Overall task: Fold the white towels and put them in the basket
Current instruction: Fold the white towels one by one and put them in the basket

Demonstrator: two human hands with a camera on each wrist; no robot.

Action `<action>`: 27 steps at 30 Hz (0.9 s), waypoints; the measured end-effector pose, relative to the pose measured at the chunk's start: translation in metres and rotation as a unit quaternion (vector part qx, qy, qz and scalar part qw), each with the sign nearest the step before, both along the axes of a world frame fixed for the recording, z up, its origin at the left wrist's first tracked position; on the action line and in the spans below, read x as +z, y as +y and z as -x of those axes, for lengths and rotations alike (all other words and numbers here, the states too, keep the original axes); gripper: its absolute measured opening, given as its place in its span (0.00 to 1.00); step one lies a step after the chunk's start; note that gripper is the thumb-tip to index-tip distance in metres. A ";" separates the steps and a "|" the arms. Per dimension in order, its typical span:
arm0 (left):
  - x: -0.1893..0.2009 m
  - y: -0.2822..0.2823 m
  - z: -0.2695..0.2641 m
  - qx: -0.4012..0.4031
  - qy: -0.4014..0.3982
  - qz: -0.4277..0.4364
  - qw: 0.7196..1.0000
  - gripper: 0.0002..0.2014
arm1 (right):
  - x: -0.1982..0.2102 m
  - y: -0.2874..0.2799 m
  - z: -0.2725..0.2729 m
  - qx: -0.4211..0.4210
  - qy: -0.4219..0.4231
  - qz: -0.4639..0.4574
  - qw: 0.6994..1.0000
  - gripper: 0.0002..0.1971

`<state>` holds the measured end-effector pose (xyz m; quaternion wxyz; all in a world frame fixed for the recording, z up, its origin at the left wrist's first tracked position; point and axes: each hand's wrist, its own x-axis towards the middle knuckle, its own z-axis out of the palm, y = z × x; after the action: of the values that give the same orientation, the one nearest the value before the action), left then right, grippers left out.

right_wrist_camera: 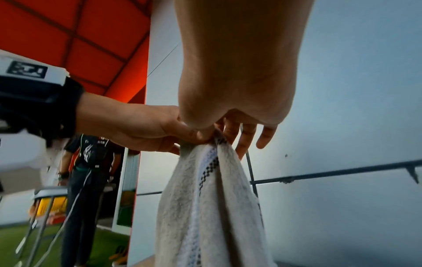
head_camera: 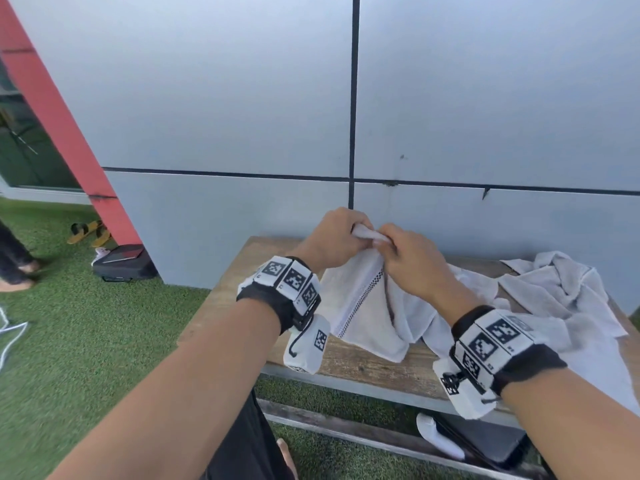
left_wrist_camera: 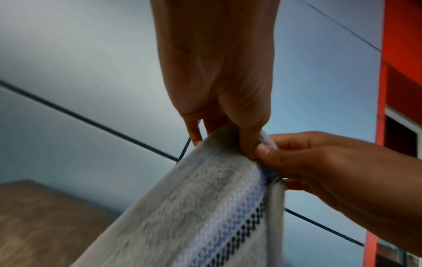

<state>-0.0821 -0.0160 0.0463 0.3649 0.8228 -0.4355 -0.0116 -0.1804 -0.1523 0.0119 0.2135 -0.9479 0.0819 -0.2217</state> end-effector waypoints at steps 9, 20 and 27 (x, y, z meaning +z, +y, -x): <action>-0.032 0.004 0.019 -0.007 0.102 0.013 0.995 0.13 | 0.009 -0.020 0.026 0.004 -0.056 -0.194 0.979 0.06; -0.061 0.007 0.010 -0.036 0.103 -0.097 0.989 0.16 | 0.019 -0.055 0.046 -0.093 -0.193 -0.183 0.960 0.05; -0.101 0.023 -0.014 0.006 0.116 -0.108 0.987 0.19 | -0.034 -0.106 0.066 -0.128 0.062 -0.132 0.981 0.24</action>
<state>-0.0681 0.0066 -0.0550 0.3220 0.8533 -0.3810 -0.1519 -0.2468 -0.2582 -0.0223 0.3010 -0.9049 0.2447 -0.1749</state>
